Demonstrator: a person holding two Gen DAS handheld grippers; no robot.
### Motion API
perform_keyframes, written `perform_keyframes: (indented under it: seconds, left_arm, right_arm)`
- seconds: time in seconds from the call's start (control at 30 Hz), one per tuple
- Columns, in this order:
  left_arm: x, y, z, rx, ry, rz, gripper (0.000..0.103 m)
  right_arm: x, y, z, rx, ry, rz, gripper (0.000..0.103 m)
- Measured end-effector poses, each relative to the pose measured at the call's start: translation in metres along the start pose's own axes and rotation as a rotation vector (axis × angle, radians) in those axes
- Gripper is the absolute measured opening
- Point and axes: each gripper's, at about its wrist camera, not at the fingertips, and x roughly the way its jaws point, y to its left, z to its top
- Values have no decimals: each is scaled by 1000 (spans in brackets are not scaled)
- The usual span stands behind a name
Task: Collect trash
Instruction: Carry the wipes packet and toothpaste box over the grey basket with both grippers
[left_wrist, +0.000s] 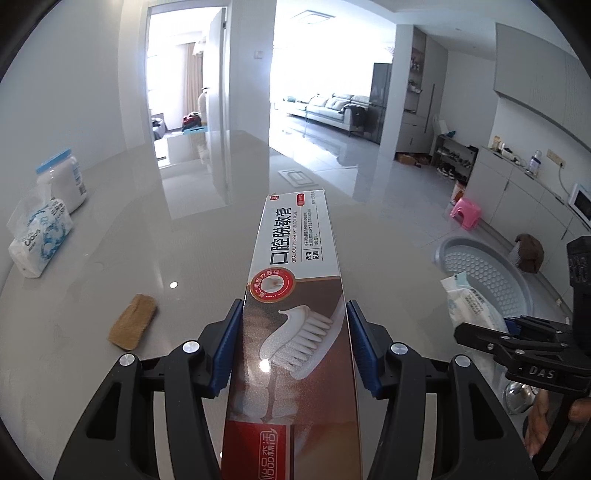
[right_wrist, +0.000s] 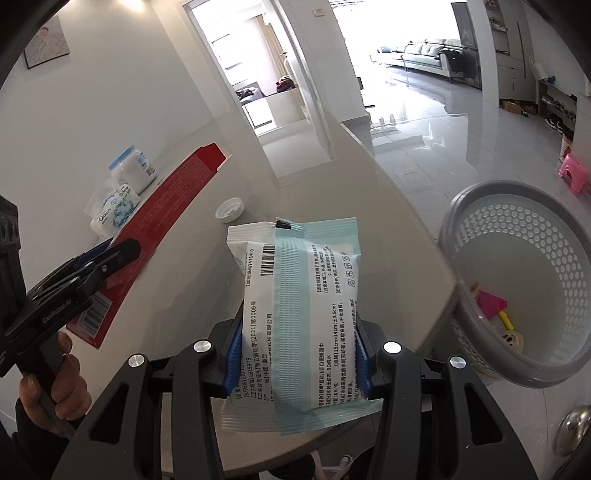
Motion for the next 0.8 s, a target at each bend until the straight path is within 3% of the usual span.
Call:
perform_keyframes:
  seconds: [0.3,0.8]
  left_arm:
    - [11,-65,2,42,-16,-99,53]
    - [49,-152,4,126,44,-200,53]
  right_arm:
    - [-33,-57,-4,70,-51,-72,46]
    - [-66,-144,-9,161,-120,-154,46]
